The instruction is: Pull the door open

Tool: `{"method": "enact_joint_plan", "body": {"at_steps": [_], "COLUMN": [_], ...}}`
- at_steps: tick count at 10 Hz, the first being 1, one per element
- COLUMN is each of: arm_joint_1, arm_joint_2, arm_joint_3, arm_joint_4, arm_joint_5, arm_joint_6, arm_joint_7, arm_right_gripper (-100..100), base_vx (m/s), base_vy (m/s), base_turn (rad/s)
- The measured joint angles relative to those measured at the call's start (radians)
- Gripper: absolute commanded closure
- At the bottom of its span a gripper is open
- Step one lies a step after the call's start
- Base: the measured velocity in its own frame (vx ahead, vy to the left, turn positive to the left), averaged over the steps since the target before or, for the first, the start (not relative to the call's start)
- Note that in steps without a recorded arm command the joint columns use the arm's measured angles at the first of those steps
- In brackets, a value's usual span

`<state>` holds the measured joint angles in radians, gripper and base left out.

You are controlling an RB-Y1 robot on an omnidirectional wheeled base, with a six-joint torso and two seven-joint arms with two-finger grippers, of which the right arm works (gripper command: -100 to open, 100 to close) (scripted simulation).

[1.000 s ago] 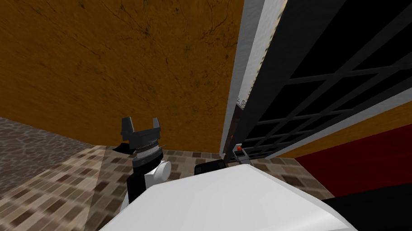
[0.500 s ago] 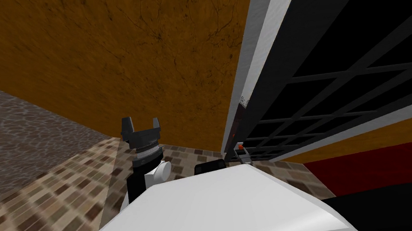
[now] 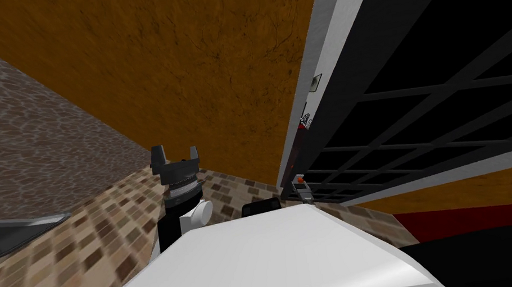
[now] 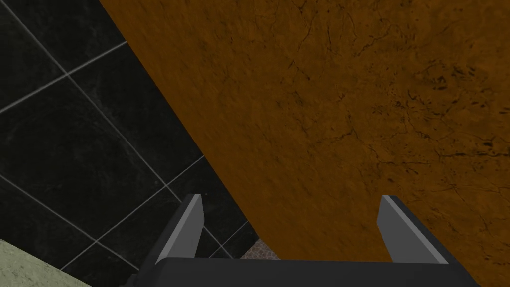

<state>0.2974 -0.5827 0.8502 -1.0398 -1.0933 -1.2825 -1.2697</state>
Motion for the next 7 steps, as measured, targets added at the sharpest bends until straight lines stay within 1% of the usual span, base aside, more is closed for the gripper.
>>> {"method": "enact_joint_plan", "body": {"at_steps": [1, 3, 4, 5, 6, 7], "arm_joint_1": [0.002, 0.001, 0.008, 0.011, 0.007, 0.017], "arm_joint_2": [0.012, 0.039, 0.046, 0.058, 0.071, 0.080], "arm_joint_3": [-0.027, -0.084, -0.110, -0.142, -0.167, -0.201], "arm_joint_4": [0.011, 0.021, 0.017, 0.017, 0.032, 0.019], "arm_joint_5": [0.012, 0.029, 0.037, 0.047, 0.059, 0.068], "arm_joint_6": [0.007, 0.029, 0.041, 0.056, 0.064, 0.082], "arm_joint_7": [-0.010, -0.013, -0.013, -0.015, -0.024, -0.023], "arm_right_gripper": [100, 100, 100, 100, 100, 100], "base_vx": [-0.144, -0.146, -0.162, -0.164, -0.186, -0.163], "base_vy": [-0.012, -0.015, -0.013, -0.018, -0.020, -0.015], "base_turn": [0.196, 0.213, 0.226, 0.203, 0.248, 0.207]}}
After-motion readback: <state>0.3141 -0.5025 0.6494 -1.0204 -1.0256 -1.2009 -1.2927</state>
